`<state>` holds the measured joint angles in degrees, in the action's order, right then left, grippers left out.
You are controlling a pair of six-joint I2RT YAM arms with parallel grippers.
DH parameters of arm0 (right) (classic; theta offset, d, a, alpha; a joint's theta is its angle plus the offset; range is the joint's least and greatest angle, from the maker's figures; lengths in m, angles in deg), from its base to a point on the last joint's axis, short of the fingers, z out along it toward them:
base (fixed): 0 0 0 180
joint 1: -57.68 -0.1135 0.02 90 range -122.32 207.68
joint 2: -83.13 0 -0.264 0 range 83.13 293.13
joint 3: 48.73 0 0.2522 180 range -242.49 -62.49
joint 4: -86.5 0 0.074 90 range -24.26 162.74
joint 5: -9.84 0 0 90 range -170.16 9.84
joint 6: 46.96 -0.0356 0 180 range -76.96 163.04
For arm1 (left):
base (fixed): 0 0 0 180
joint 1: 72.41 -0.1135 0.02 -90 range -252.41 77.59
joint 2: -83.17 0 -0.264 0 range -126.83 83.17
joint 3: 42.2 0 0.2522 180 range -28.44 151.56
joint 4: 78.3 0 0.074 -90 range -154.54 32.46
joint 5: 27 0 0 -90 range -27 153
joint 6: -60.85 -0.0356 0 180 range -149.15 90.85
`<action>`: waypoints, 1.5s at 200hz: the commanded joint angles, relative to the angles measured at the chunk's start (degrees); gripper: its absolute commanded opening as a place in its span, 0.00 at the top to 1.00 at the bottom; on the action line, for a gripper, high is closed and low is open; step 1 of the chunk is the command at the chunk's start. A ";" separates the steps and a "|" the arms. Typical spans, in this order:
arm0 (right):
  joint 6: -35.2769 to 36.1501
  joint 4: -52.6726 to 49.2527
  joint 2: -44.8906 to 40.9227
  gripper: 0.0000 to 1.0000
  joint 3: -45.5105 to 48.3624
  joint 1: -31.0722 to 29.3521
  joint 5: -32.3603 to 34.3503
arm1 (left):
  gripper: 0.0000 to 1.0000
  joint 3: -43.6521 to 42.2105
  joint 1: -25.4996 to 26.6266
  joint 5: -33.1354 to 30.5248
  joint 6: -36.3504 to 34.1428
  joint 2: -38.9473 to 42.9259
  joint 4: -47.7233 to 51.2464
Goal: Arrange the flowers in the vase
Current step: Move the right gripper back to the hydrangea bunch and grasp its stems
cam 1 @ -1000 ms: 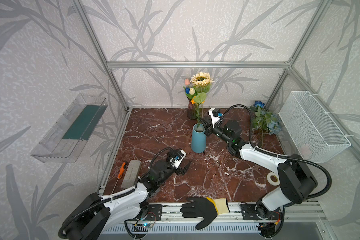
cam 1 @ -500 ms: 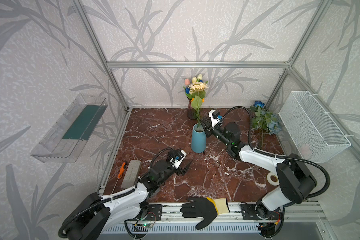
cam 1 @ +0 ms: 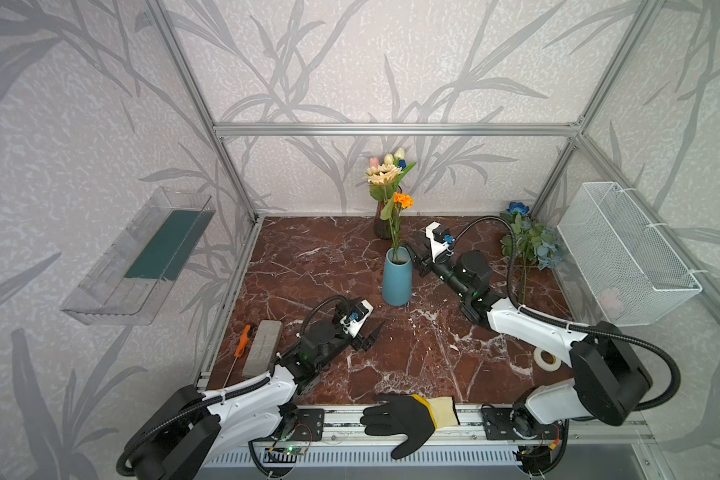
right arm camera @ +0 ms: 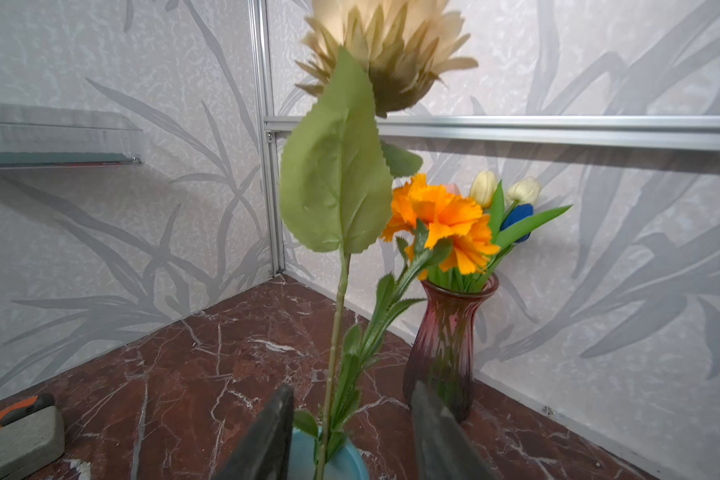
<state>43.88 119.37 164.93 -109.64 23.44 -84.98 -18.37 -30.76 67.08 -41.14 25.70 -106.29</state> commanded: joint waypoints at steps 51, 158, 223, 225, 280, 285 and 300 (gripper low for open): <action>0.88 -33.71 -7.97 0.50 -10.98 6.49 12.55 | 0.08 0.61 0.88 -0.17 -0.58 2.01 -0.06; -10.89 -64.37 10.03 0.60 -18.92 37.65 17.12 | 0.08 1.14 1.33 -0.03 -0.93 -0.78 -1.31; -9.50 -67.27 18.87 0.61 -20.96 42.27 21.61 | 0.08 1.67 1.39 -0.66 -1.71 -2.19 -1.61; -9.47 -67.19 19.13 0.61 -20.96 42.35 21.72 | 0.08 1.66 1.41 -0.61 -1.76 -2.27 -1.58; -9.88 -69.71 25.05 0.64 -23.64 45.64 19.64 | 0.08 1.62 1.64 -0.56 -1.72 -1.90 -1.35; -9.75 -70.09 25.59 0.66 -24.16 45.75 19.12 | 0.08 1.62 1.64 -0.48 -1.72 -1.85 -1.27; -9.96 -73.25 27.22 0.69 -26.70 46.02 17.92 | 0.08 1.60 1.62 -0.40 -1.72 -1.94 -1.26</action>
<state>34.07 50.57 190.02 -132.27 68.83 -65.33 -18.37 -29.43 67.04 -41.65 23.54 -106.54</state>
